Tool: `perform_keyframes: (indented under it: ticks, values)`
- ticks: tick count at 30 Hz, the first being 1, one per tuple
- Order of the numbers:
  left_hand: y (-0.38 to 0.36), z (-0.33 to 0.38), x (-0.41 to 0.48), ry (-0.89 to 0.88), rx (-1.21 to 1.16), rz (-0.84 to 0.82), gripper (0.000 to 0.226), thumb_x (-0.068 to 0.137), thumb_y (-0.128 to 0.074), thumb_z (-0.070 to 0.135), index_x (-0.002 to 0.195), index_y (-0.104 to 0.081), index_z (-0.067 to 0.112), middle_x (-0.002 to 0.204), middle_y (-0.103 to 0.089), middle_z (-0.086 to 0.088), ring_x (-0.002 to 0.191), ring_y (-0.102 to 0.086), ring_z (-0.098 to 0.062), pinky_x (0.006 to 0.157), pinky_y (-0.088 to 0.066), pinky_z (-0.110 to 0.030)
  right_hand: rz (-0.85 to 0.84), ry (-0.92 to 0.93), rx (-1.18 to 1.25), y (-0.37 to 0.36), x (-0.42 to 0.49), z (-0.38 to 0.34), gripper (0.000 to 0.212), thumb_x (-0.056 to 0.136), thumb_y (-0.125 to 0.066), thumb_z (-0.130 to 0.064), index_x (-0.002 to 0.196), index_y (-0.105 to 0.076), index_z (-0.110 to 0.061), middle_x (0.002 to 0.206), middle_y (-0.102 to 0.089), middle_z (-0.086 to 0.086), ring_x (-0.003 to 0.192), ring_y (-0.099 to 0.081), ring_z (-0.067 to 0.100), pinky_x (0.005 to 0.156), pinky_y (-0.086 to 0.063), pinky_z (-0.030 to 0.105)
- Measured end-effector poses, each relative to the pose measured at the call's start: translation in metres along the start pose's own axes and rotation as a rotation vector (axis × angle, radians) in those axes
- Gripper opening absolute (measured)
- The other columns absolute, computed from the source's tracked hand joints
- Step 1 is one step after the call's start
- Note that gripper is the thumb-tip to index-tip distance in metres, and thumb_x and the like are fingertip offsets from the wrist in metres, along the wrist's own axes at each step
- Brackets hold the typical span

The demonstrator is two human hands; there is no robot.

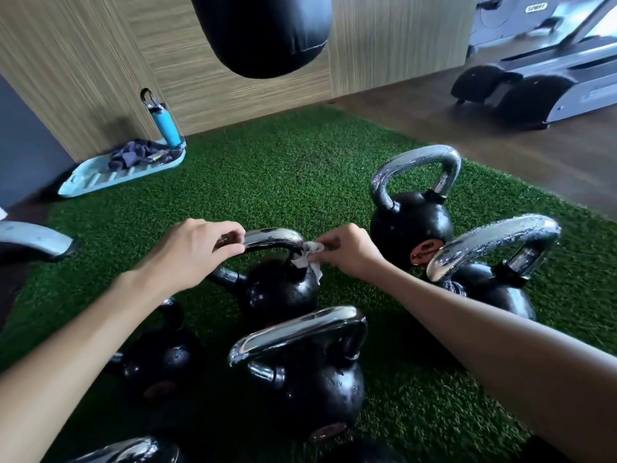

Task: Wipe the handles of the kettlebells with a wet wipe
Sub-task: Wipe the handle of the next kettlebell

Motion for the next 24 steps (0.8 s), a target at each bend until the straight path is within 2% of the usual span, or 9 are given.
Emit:
perform_keyframes:
  ticks: [3, 7, 9, 11, 13, 16, 19, 21, 24]
  values:
    - [-0.001, 0.001, 0.006, 0.009, 0.003, 0.010, 0.013, 0.097, -0.055, 0.051, 0.098, -0.061, 0.040, 0.069, -0.058, 0.011, 0.064, -0.057, -0.011, 0.062, -0.054, -0.035, 0.005, -0.017, 0.011, -0.002, 0.002, 0.006, 0.016, 0.074, -0.086, -0.036, 0.086, -0.079, -0.028, 0.068, -0.071, -0.007, 0.052, -0.048, 0.004, 0.049, -0.038, 0.021]
    - [0.000, 0.014, 0.025, 0.002, 0.014, 0.047, 0.016, 0.098, -0.057, 0.047, 0.093, -0.063, 0.034, 0.060, -0.058, 0.008, 0.054, -0.055, -0.012, 0.053, -0.046, -0.029, -0.014, -0.080, -0.043, -0.014, 0.005, 0.015, 0.024, 0.075, -0.086, -0.036, 0.062, -0.066, -0.033, 0.054, -0.058, -0.013, 0.046, -0.040, 0.001, 0.045, -0.030, 0.016]
    - [0.002, 0.017, 0.032, 0.012, 0.018, 0.056, 0.017, 0.098, -0.058, 0.047, 0.092, -0.064, 0.032, 0.057, -0.057, 0.006, 0.050, -0.051, -0.012, 0.049, -0.034, -0.026, -0.019, -0.133, -0.007, -0.006, 0.007, 0.018, 0.014, 0.074, -0.087, -0.034, 0.072, -0.073, -0.031, 0.055, -0.058, -0.014, 0.048, -0.040, 0.002, 0.041, -0.028, 0.013]
    - [0.005, 0.017, 0.031, 0.022, 0.006, 0.085, 0.017, 0.096, -0.061, 0.048, 0.093, -0.068, 0.032, 0.058, -0.060, 0.005, 0.049, -0.051, -0.010, 0.047, -0.031, -0.025, -0.010, -0.179, 0.055, 0.005, 0.010, 0.019, 0.017, 0.073, -0.088, -0.032, 0.086, -0.079, -0.025, 0.061, -0.063, -0.012, 0.051, -0.045, 0.004, 0.042, -0.031, 0.010]
    - [0.011, 0.010, 0.021, 0.075, -0.088, 0.156, 0.013, 0.092, -0.069, 0.044, 0.101, -0.075, 0.037, 0.067, -0.068, 0.007, 0.050, -0.050, -0.003, 0.043, -0.031, -0.021, 0.001, -0.213, 0.151, 0.012, 0.012, 0.016, 0.022, 0.070, -0.090, -0.030, 0.088, -0.080, -0.023, 0.072, -0.073, -0.001, 0.063, -0.055, 0.013, 0.055, -0.040, 0.020]
    - [0.018, 0.014, 0.007, 0.110, -0.293, 0.294, 0.028, 0.089, -0.077, 0.032, 0.117, -0.075, 0.031, 0.081, -0.073, 0.013, 0.046, -0.054, 0.009, 0.037, -0.032, -0.006, 0.007, -0.224, 0.261, 0.024, 0.013, -0.004, 0.024, 0.066, -0.091, -0.031, 0.085, -0.079, -0.024, 0.085, -0.077, 0.006, 0.072, -0.054, 0.018, 0.065, -0.041, 0.031]
    - [0.022, 0.033, 0.000, 0.052, -0.465, 0.369, 0.040, 0.084, -0.079, 0.036, 0.123, -0.071, 0.030, 0.103, -0.076, 0.013, 0.064, -0.064, 0.013, 0.051, -0.048, -0.005, -0.017, -0.188, 0.407, 0.031, 0.014, -0.033, 0.037, 0.068, -0.091, -0.026, 0.099, -0.074, -0.018, 0.090, -0.075, 0.000, 0.063, -0.058, 0.004, 0.060, -0.042, 0.020]
    - [0.023, 0.050, -0.006, -0.018, -0.505, 0.392, 0.051, 0.079, -0.082, 0.039, 0.126, -0.069, 0.027, 0.111, -0.068, 0.018, 0.080, -0.067, 0.013, 0.067, -0.047, 0.001, -0.033, -0.165, 0.457, 0.032, 0.015, -0.053, 0.038, 0.069, -0.091, -0.024, 0.101, -0.072, -0.015, 0.091, -0.073, 0.001, 0.049, -0.052, -0.004, 0.054, -0.037, 0.020]
    - [0.032, 0.063, -0.017, -0.076, -0.515, 0.491, 0.053, 0.076, -0.080, 0.045, 0.123, -0.068, 0.024, 0.117, -0.062, 0.019, 0.100, -0.065, 0.006, 0.084, -0.050, -0.004, -0.085, -0.179, 0.495, 0.027, 0.014, -0.066, 0.037, 0.069, -0.090, -0.026, 0.098, -0.069, -0.015, 0.075, -0.072, -0.006, 0.047, -0.044, 0.003, 0.047, -0.032, 0.022]
Point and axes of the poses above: each hand's wrist, its own x-axis towards the middle knuckle, its own y-axis out of the back of the hand, z = x × y, the point moved 9 cm from there along x, towards the middle knuckle
